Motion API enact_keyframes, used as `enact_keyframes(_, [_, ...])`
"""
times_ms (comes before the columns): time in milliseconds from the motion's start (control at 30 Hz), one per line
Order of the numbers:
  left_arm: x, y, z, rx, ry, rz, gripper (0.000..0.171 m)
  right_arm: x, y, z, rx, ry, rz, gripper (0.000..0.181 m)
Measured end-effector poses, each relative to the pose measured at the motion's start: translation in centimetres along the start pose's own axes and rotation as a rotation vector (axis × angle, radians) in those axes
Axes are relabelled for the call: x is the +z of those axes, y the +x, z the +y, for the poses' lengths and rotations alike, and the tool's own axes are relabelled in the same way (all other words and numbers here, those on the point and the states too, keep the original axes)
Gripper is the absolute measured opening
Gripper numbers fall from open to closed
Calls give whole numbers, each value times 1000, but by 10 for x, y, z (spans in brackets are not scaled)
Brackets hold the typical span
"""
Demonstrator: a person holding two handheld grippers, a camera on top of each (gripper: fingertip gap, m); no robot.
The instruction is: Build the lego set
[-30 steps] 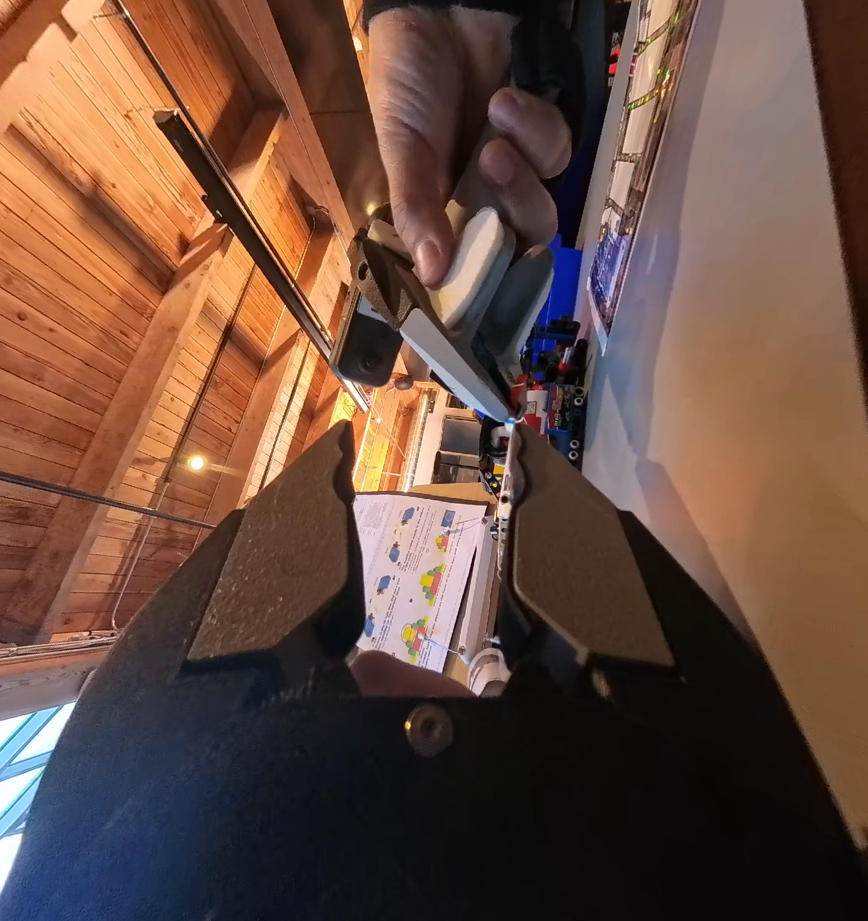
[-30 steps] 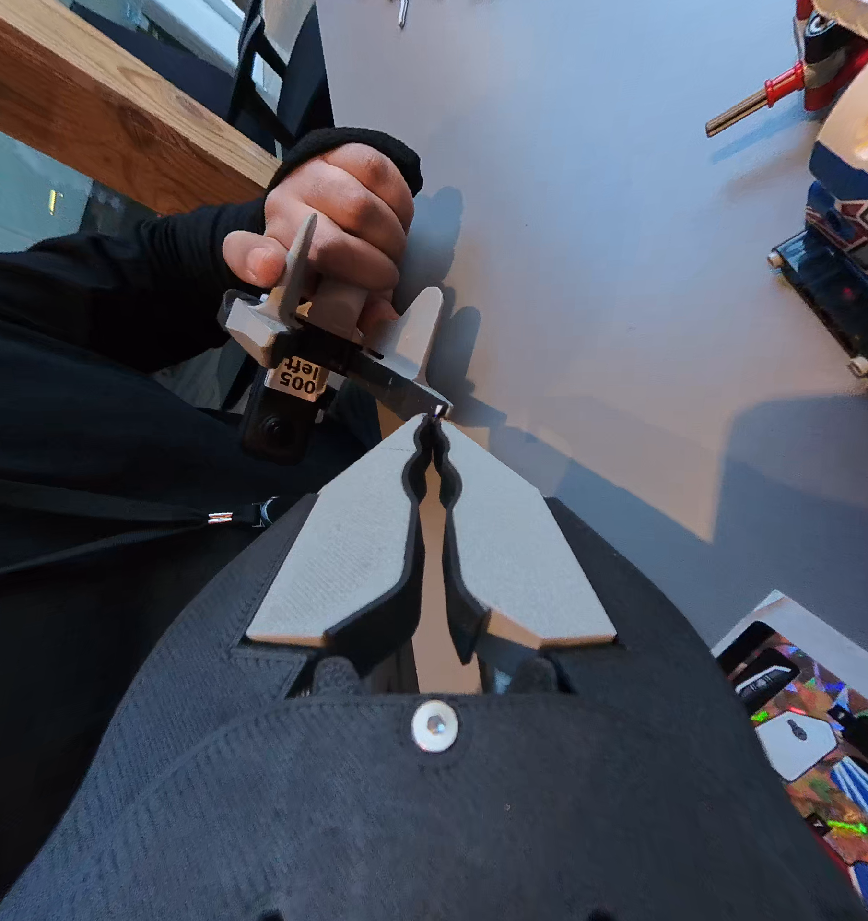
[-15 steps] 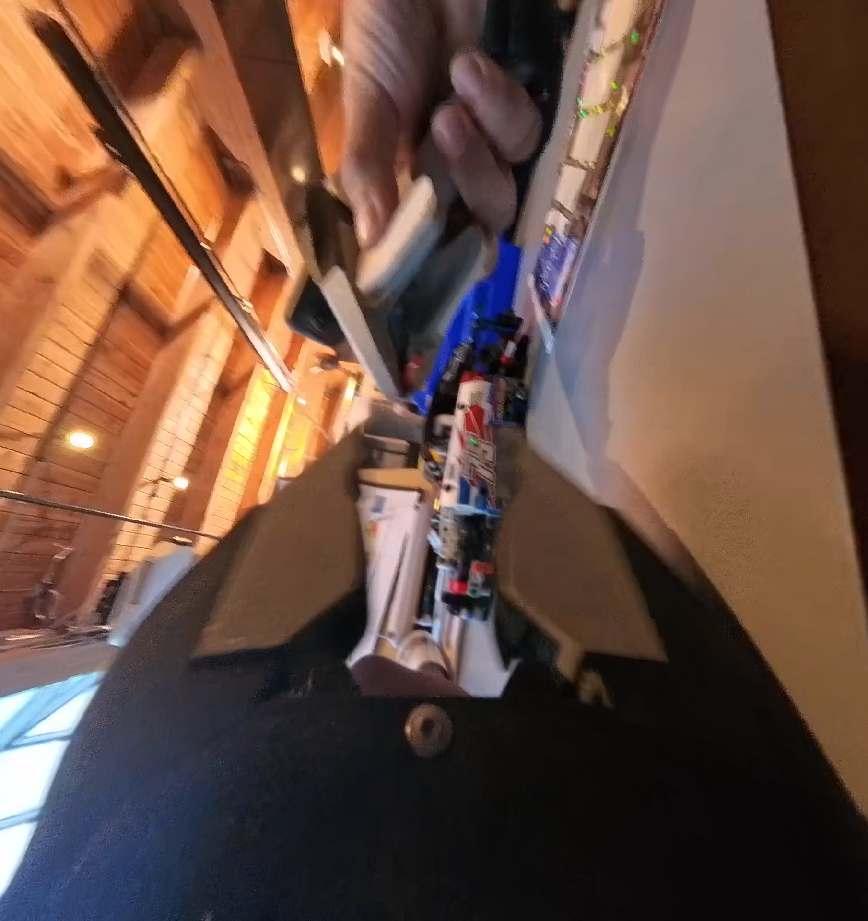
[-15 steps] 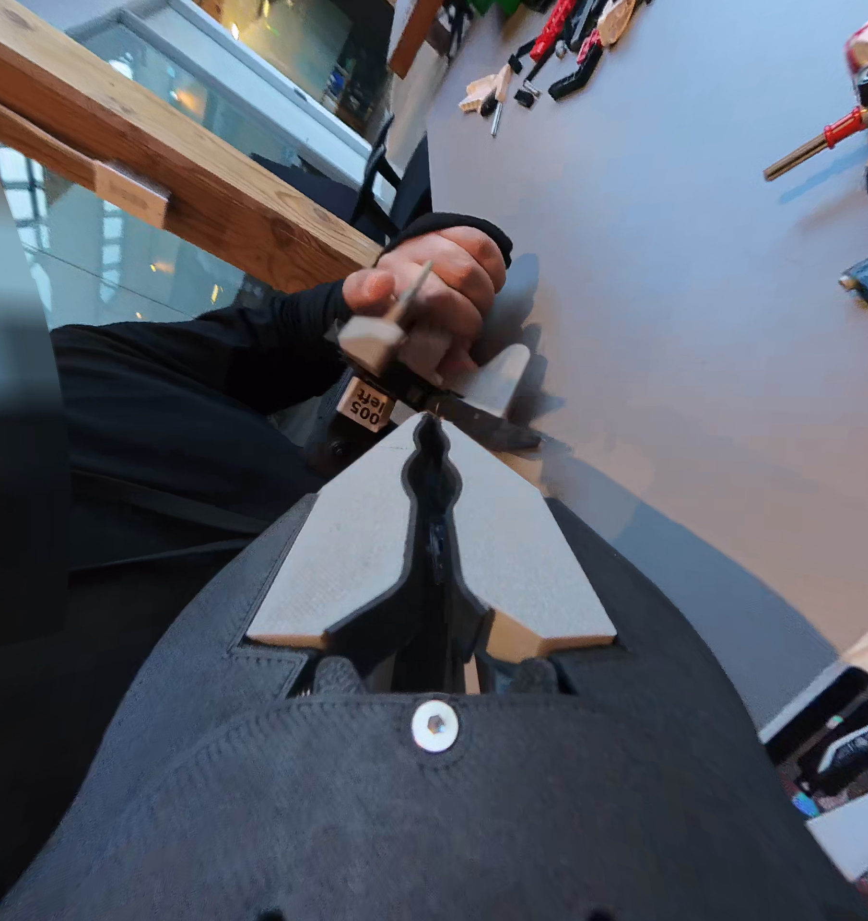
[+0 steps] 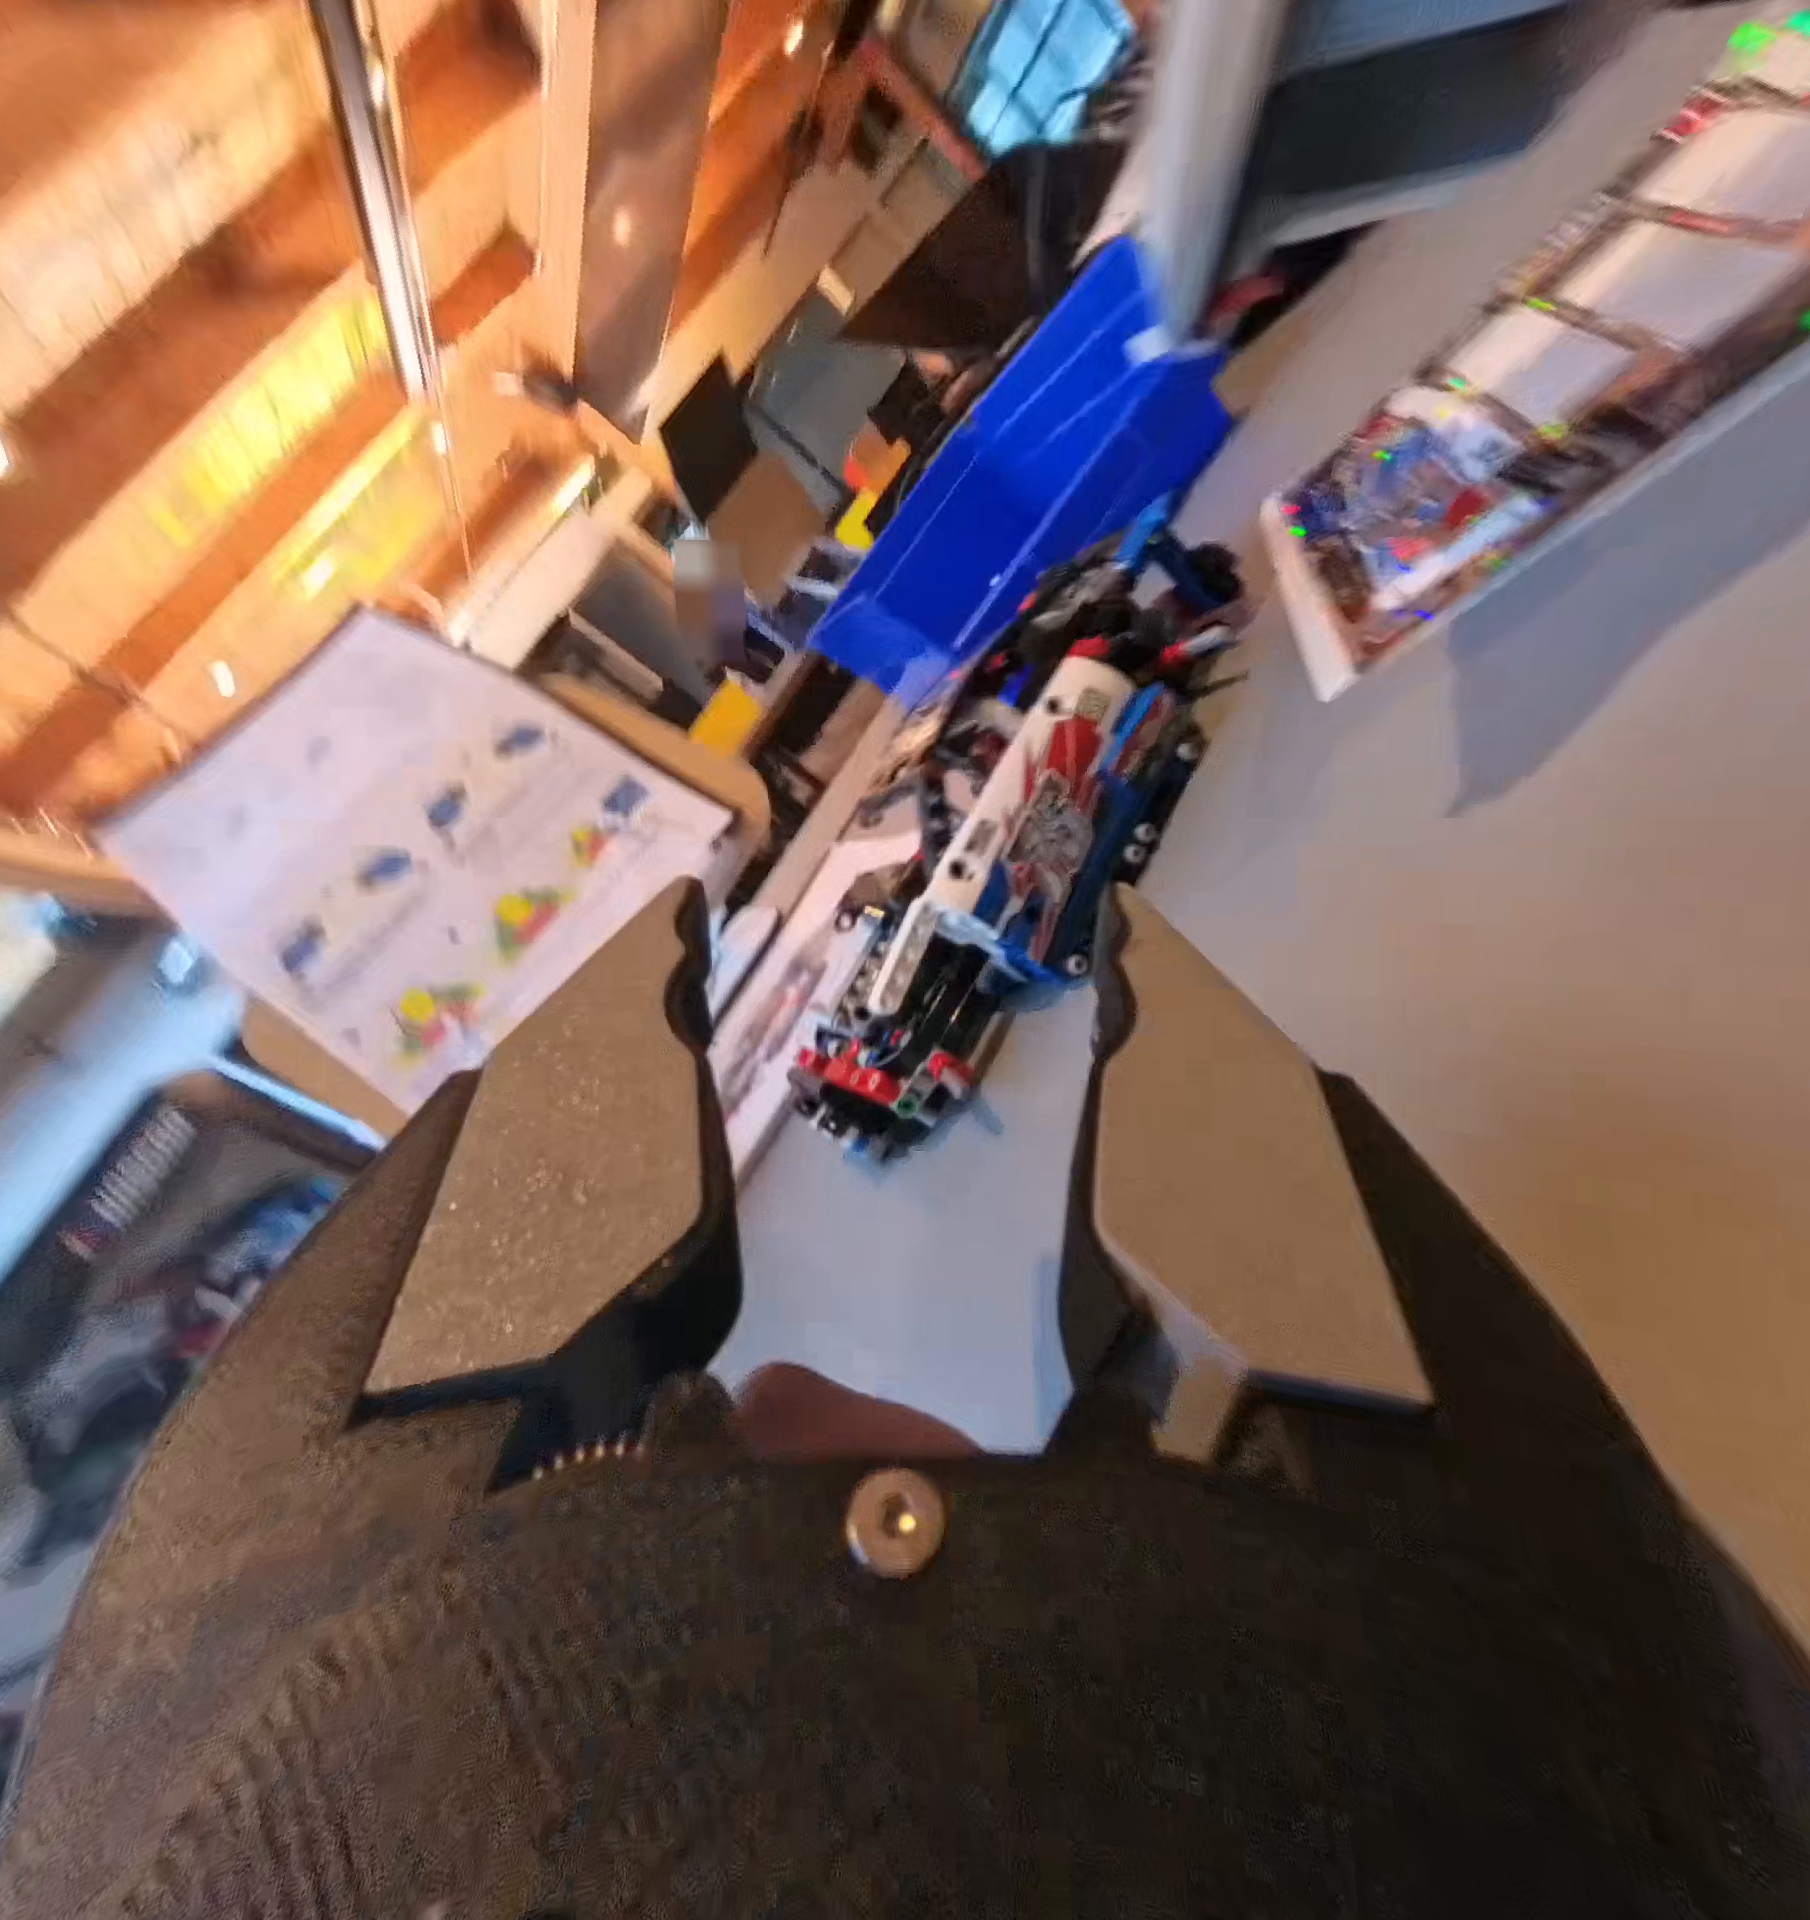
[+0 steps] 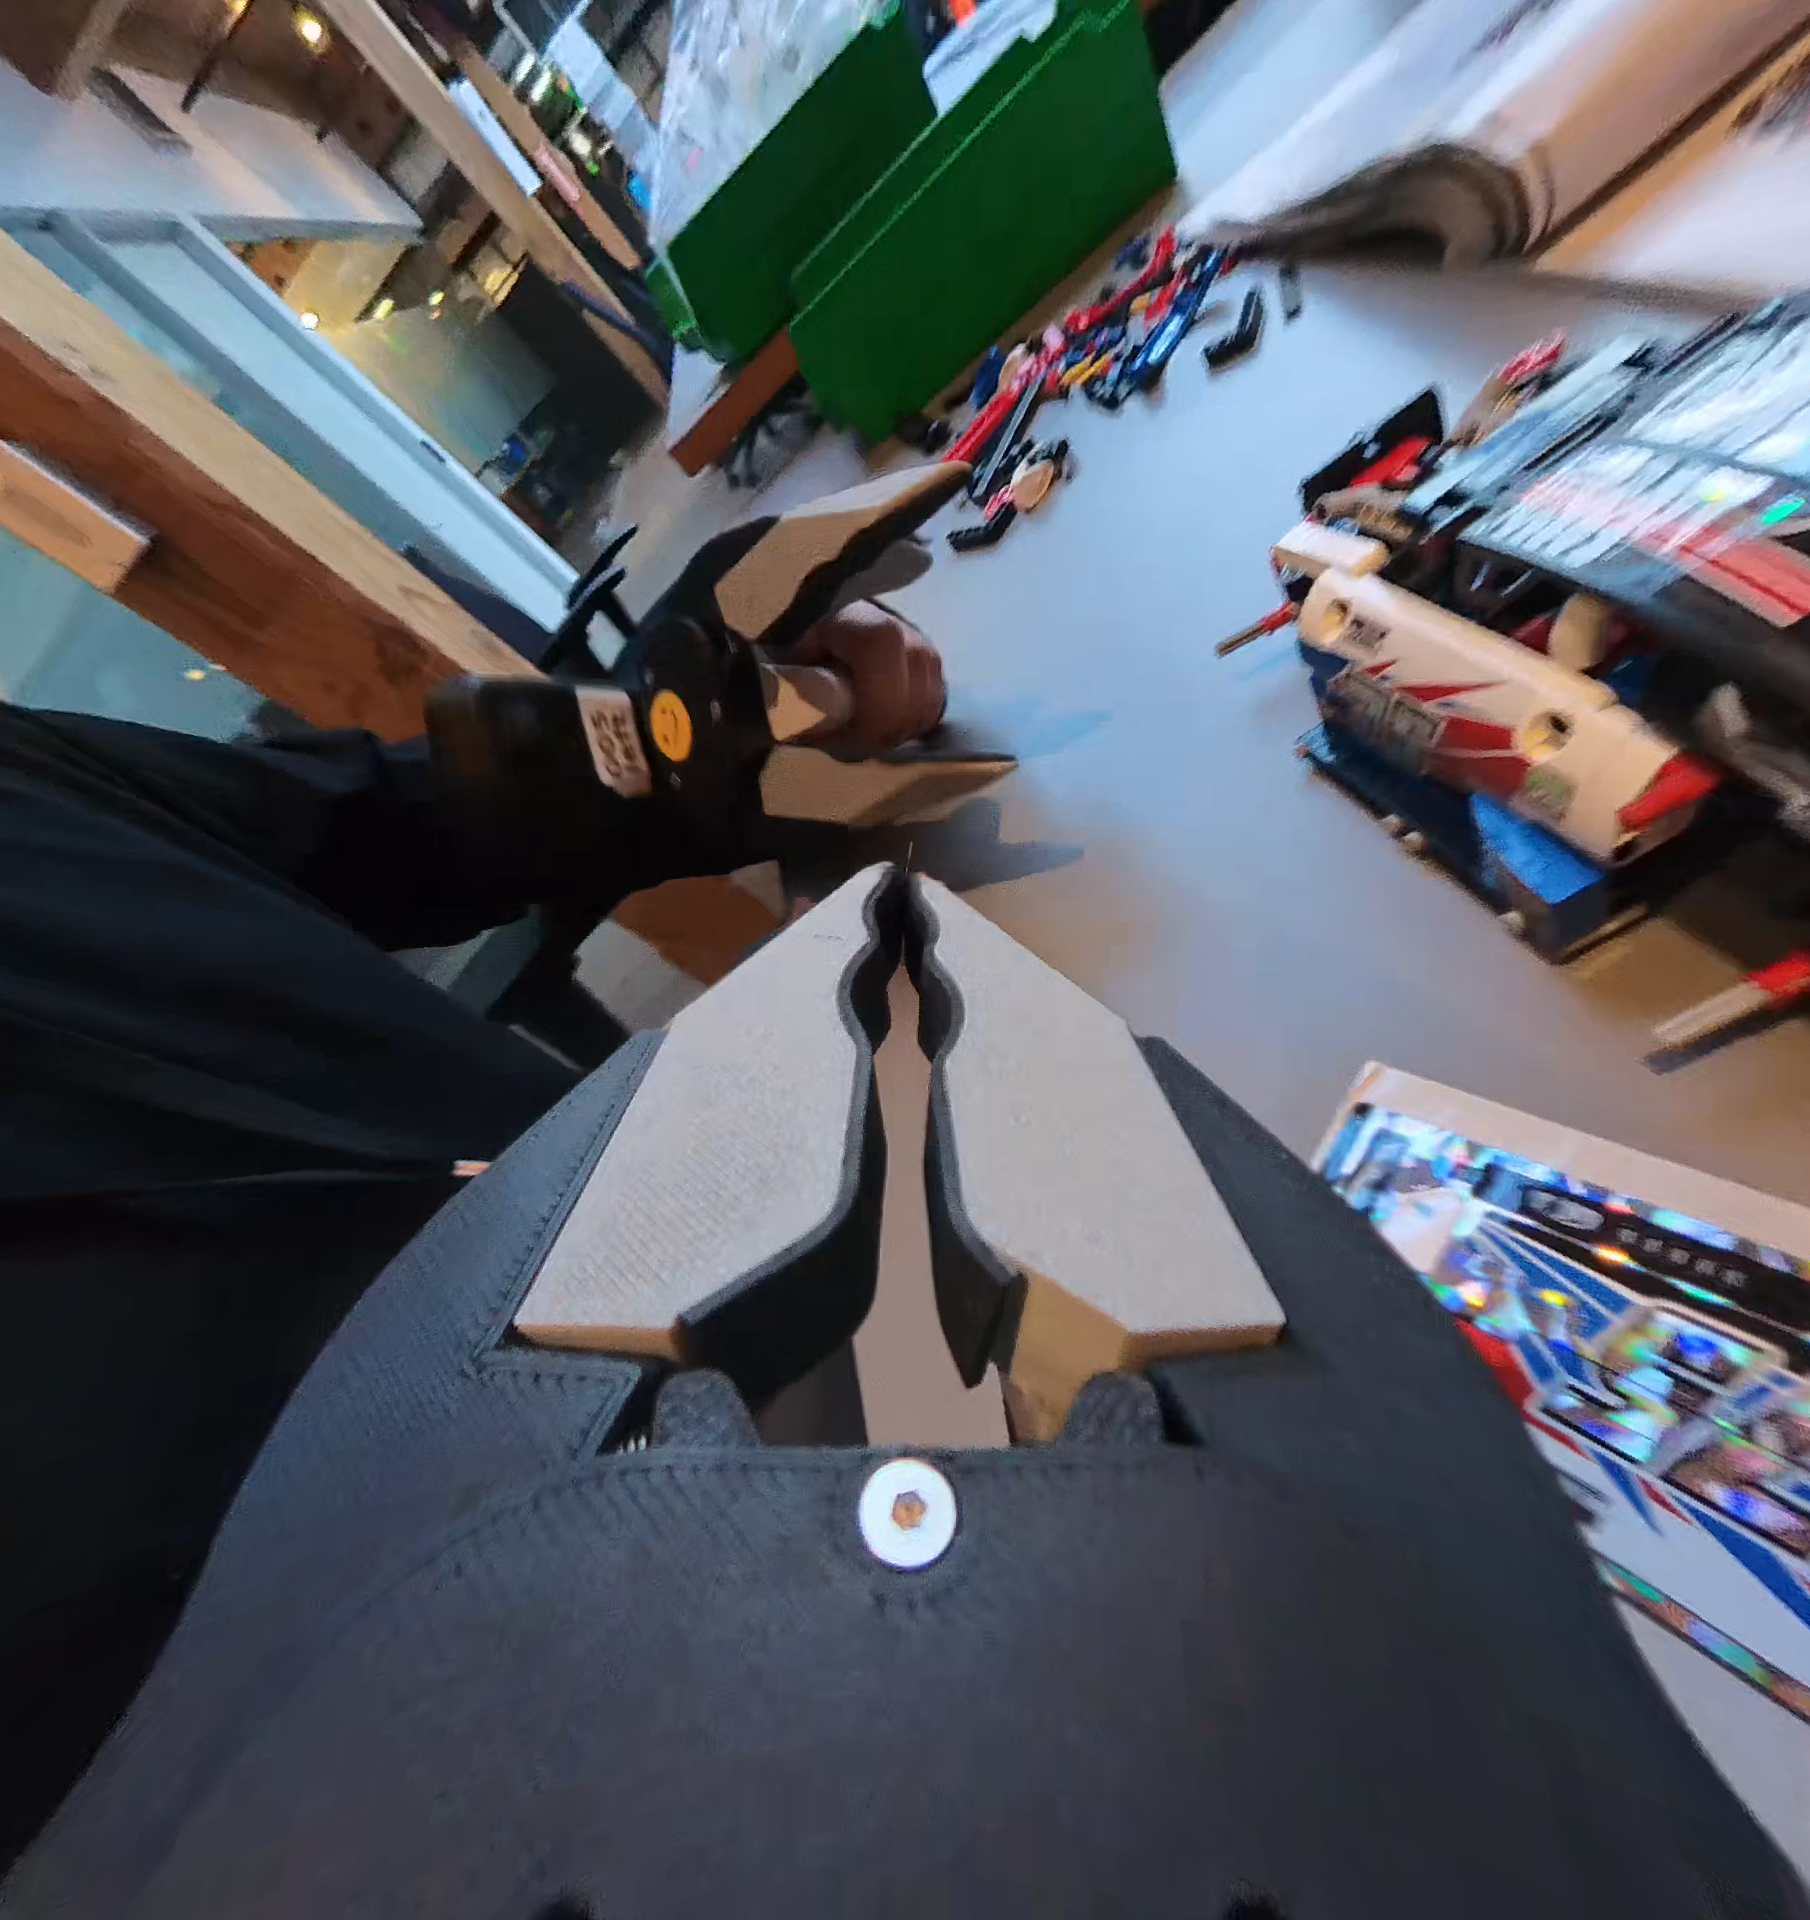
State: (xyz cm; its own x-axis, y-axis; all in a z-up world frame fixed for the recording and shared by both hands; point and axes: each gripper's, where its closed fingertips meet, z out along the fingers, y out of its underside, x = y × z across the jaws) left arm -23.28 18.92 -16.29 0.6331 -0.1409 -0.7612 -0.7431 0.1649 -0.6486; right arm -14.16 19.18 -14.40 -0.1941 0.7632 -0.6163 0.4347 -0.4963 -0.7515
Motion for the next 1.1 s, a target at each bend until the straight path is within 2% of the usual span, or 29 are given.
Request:
enact_keyframes(67, [5, -6, 7, -166, -47, 77, 67, -11, 2, -4, -69, 35, 60, 0])
enact_keyframes(133, [11, -1, 18, -303, -128, 206, 71, -23, 9, -6, -114, 52, 124, 0])
enact_keyframes(267, [28, 1, 21, -445, -170, 387, 67, -53, 26, -12, -153, 112, 207, 0])
enact_keyframes(433, [71, -6, 9, -422, -181, 525, 72, -85, 45, -17, -173, 182, 263, 0])
enact_keyframes(600, [111, -16, 8, -386, -175, 630, 83, -99, 62, -6, -167, 158, 322, 0])
enact_keyframes(667, [114, -19, 4, -403, -150, 708, 82, -106, 77, 4, -159, 105, 411, 0])
enact_keyframes(733, [112, -16, 8, -426, -201, 822, 91, -111, 84, 12, -159, 68, 461, 0])
enact_keyframes(900, [125, -12, 14, -521, -290, 970, 96, -109, 84, 26, -119, 11, 466, 0])
enact_keyframes(1000, [137, -7, 14, -546, -337, 1006, 100, -108, 83, 35, -113, -34, 476, 0])
enact_keyframes(1100, [143, 9, 22, -477, -411, 1039, 102, -111, 79, 36, -115, -30, 487, 0])
